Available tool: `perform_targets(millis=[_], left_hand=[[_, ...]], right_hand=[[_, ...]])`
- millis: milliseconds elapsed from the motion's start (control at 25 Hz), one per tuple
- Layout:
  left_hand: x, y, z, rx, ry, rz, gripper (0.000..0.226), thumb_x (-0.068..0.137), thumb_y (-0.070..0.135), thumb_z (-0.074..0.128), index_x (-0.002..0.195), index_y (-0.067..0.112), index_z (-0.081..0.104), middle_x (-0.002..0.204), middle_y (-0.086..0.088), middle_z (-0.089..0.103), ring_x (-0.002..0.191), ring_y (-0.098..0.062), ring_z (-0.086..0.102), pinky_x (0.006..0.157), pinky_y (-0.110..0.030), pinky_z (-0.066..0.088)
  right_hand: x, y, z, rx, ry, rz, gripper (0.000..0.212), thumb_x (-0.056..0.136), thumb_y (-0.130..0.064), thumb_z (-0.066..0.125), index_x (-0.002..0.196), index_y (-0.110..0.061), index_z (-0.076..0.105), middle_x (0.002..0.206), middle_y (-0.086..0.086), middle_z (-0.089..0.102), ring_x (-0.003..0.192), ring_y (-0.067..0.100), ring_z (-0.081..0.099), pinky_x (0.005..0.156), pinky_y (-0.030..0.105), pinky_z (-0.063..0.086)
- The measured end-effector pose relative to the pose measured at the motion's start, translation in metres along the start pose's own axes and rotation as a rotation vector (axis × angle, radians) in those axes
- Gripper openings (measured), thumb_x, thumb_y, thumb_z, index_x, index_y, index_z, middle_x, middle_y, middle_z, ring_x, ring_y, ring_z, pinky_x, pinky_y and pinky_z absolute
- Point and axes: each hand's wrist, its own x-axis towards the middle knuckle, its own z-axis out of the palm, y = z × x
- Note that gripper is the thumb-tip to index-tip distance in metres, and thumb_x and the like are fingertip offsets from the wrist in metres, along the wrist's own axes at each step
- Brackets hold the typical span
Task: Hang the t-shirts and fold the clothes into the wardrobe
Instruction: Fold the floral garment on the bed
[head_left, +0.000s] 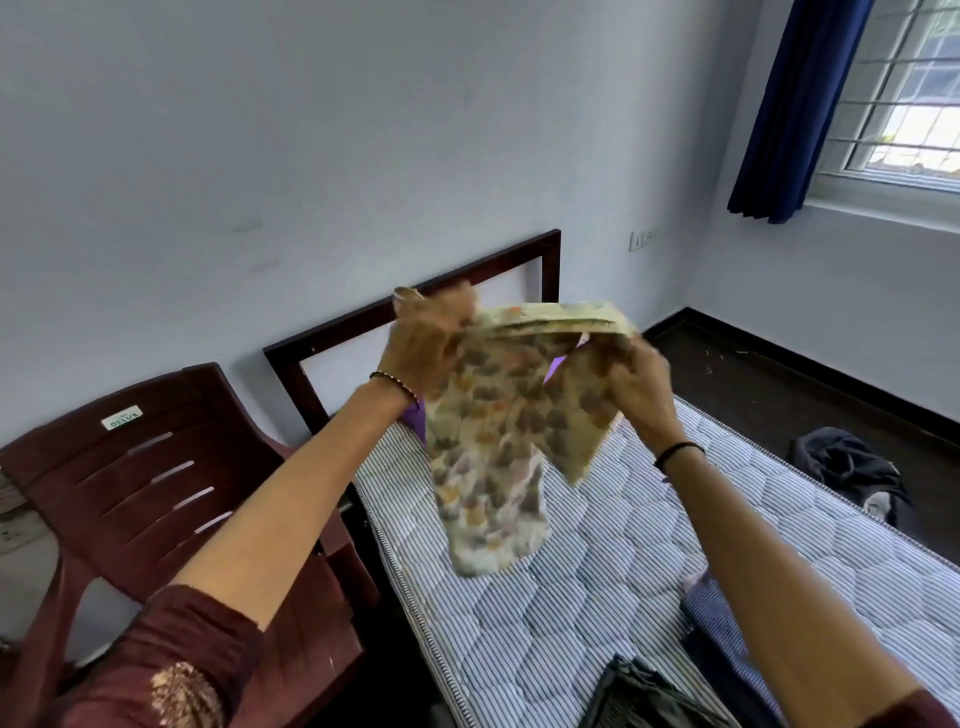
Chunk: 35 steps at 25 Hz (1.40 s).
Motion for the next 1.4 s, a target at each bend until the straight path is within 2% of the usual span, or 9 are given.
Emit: perform_targets(millis=[80,160,280,440,760,880,1000,1120,1400], left_hand=[[-0.005,-0.001,-0.002,0.056,-0.82,-0.084,0.039,0.089,0.031,0.061,0.127,0.024,0.057,0.124,-0.003,0.063,0.102,-0.026,0.063,0.081,-0.032,0.052],[-0.005,-0.009,-0.003,0.038,-1.057,-0.082,0.027,0.09,0.021,0.062,0.116,0.02,0.06,0.113,-0.002,0.06,0.103,-0.025,0.058,0.072,-0.027,0.045],[0.005,-0.026,0.001,-0.164,-0.643,-0.059,0.017,0.085,0.001,0.06,0.099,0.01,0.061,0.091,0.0,0.055,0.096,-0.025,0.058,0.068,-0.026,0.034],[0.004,-0.025,0.008,-0.854,-0.054,-0.484,0.026,0.083,-0.005,0.067,0.077,0.019,0.061,0.066,0.007,0.06,0.06,0.0,0.058,0.058,-0.016,0.044],[0.012,-0.025,0.012,-0.791,0.0,-0.45,0.006,0.09,0.015,0.069,0.092,0.021,0.069,0.081,0.011,0.065,0.074,-0.001,0.058,0.065,-0.007,0.044],[0.019,-0.02,0.009,-0.775,0.055,-0.445,0.006,0.093,0.018,0.064,0.095,0.017,0.069,0.088,0.003,0.069,0.083,-0.011,0.063,0.08,-0.025,0.052],[0.025,-0.013,0.005,-0.796,0.074,-0.45,0.019,0.095,0.028,0.063,0.092,0.011,0.069,0.086,-0.004,0.07,0.081,-0.015,0.063,0.081,-0.032,0.053],[0.03,0.0,-0.007,-0.812,0.083,-0.395,0.028,0.094,0.035,0.064,0.088,0.009,0.07,0.087,-0.011,0.072,0.078,-0.012,0.06,0.07,-0.014,0.046],[0.046,0.023,-0.028,-0.785,0.033,-0.221,0.019,0.092,0.035,0.067,0.079,0.022,0.068,0.068,0.014,0.061,0.064,0.011,0.054,0.063,-0.007,0.039]], right_hand=[[-0.005,0.0,-0.005,-0.364,-0.698,0.193,0.019,0.085,-0.016,0.054,0.074,-0.008,0.067,0.071,-0.001,0.058,0.065,0.014,0.049,0.06,0.022,0.041],[0.0,0.013,-0.01,-0.468,-0.814,0.251,0.033,0.091,-0.012,0.058,0.059,-0.015,0.055,0.058,-0.008,0.048,0.056,0.011,0.039,0.05,0.019,0.032],[0.003,0.025,-0.016,0.024,-0.435,0.284,0.022,0.089,-0.005,0.061,0.069,-0.001,0.067,0.058,-0.003,0.059,0.057,0.013,0.052,0.052,0.02,0.042],[0.018,0.029,-0.025,0.196,-0.232,0.262,0.026,0.093,-0.022,0.066,0.093,0.003,0.075,0.076,0.007,0.071,0.07,0.018,0.062,0.066,0.029,0.051],[0.008,0.046,-0.035,-0.116,-0.391,0.108,0.016,0.09,-0.031,0.077,0.075,-0.029,0.082,0.067,-0.006,0.067,0.064,0.007,0.056,0.069,0.031,0.048],[-0.004,0.053,-0.028,-0.132,-0.478,0.067,0.006,0.087,-0.029,0.081,0.09,-0.033,0.084,0.078,-0.014,0.076,0.068,0.003,0.064,0.074,0.029,0.053],[-0.02,0.062,-0.016,-0.163,-0.526,0.077,0.013,0.09,-0.024,0.076,0.098,-0.031,0.083,0.083,-0.005,0.079,0.073,0.008,0.072,0.074,0.026,0.057],[-0.038,0.079,-0.005,-0.151,-0.592,0.104,0.015,0.091,-0.021,0.074,0.1,-0.028,0.082,0.086,-0.004,0.079,0.084,0.013,0.076,0.084,0.032,0.06],[-0.059,0.098,0.016,-0.097,-0.685,0.209,0.019,0.089,-0.008,0.073,0.105,-0.016,0.079,0.102,0.003,0.078,0.098,0.02,0.073,0.092,0.043,0.059]])
